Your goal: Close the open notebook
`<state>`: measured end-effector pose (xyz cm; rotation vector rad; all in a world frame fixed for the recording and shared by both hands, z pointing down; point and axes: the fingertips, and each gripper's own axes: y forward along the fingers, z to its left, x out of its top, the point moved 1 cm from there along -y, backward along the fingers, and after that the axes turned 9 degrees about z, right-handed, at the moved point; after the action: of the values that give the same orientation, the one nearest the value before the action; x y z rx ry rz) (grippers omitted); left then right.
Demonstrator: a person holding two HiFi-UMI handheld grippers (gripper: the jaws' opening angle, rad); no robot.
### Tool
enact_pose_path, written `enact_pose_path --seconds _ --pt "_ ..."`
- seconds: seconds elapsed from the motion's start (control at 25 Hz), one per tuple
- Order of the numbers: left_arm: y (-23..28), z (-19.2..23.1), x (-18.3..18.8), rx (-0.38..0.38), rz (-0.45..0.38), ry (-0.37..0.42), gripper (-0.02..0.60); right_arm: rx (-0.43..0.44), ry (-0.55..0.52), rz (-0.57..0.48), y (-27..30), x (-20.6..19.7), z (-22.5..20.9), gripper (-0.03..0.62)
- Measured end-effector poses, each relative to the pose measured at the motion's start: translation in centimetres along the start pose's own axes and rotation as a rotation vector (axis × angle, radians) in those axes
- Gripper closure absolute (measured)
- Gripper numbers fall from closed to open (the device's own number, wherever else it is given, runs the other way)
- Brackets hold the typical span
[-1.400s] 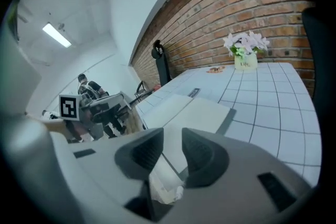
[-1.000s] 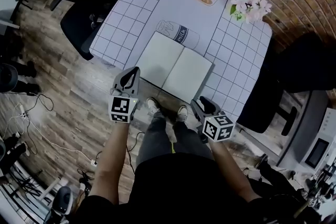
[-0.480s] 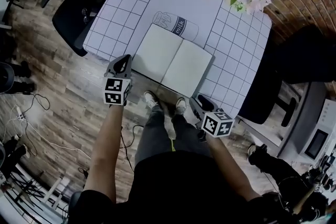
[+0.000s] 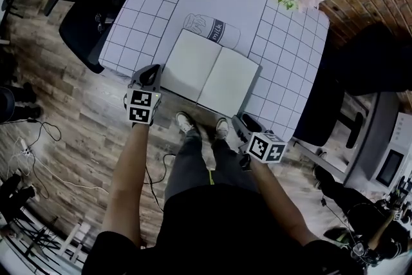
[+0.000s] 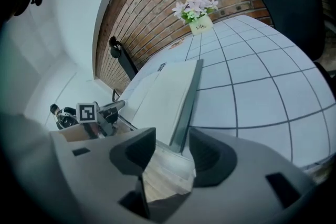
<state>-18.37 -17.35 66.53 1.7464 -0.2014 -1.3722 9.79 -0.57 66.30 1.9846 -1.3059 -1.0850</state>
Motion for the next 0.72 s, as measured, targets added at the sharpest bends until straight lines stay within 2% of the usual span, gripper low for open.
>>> enact_pose_path --seconds 0.24,0.48,0.72 --pt "0.8 -0.8 -0.5 -0.019 0.037 0.065 0.557 -0.056 0.017 -0.029 0.1 0.6 -0.4 0.396" --pt "0.8 -0.8 -1.1 -0.029 0.098 0.064 0.557 -0.079 0.020 -0.038 0.2 0.9 -0.4 0.396" --pt "0.9 -0.9 -0.8 -0.034 0.069 0.071 0.557 -0.105 0.018 -0.047 0.4 1.0 -0.3 0.396"
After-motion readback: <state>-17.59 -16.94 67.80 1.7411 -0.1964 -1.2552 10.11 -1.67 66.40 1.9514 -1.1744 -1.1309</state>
